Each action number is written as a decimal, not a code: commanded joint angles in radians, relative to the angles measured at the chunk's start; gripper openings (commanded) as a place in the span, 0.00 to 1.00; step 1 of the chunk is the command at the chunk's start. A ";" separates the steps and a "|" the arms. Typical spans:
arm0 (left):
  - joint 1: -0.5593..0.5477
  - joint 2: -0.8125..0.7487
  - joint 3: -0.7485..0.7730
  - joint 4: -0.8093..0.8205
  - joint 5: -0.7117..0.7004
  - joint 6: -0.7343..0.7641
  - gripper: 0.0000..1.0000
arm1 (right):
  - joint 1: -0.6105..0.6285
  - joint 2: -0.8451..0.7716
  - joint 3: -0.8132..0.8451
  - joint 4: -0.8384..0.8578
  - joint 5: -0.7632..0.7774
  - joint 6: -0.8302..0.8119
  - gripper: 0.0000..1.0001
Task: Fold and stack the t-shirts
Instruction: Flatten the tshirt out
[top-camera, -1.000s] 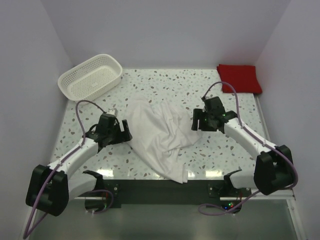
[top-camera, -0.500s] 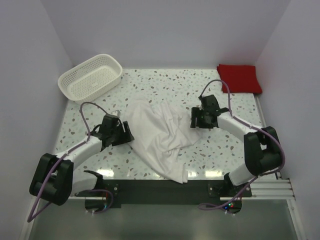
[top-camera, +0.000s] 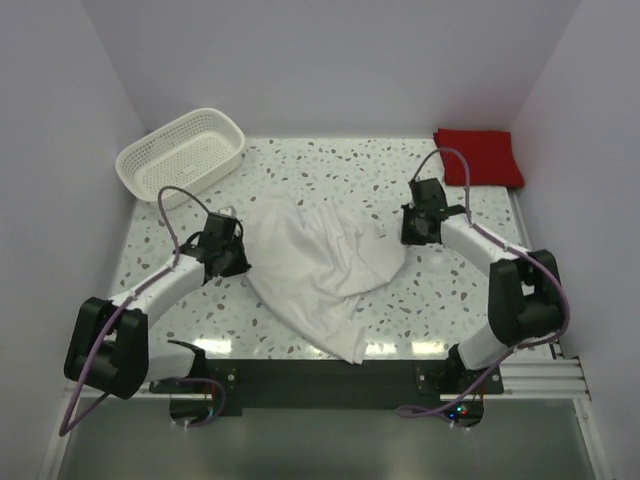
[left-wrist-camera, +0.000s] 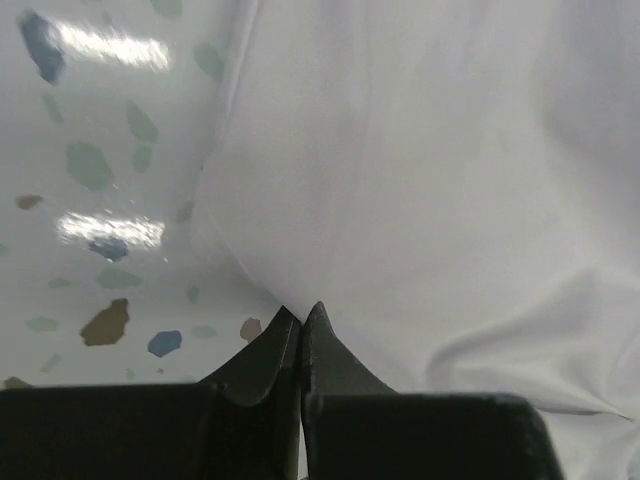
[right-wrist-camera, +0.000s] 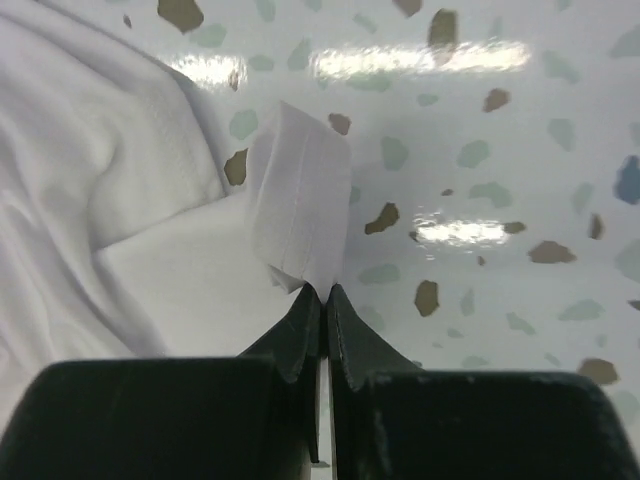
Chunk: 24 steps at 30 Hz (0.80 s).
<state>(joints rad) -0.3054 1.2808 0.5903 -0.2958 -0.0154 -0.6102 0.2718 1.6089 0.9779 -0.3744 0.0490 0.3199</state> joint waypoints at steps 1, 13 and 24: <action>0.035 -0.075 0.234 -0.188 -0.177 0.118 0.00 | -0.049 -0.188 0.111 -0.128 0.107 -0.030 0.00; 0.035 -0.281 0.883 -0.548 -0.518 0.308 0.01 | -0.072 -0.616 0.358 -0.400 0.262 -0.064 0.00; 0.035 -0.210 1.117 -0.567 -0.491 0.426 0.09 | -0.072 -0.659 0.552 -0.462 0.272 -0.140 0.03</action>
<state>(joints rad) -0.2783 0.9932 1.7348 -0.8478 -0.4469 -0.2733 0.2134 0.9218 1.5127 -0.7795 0.2440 0.2443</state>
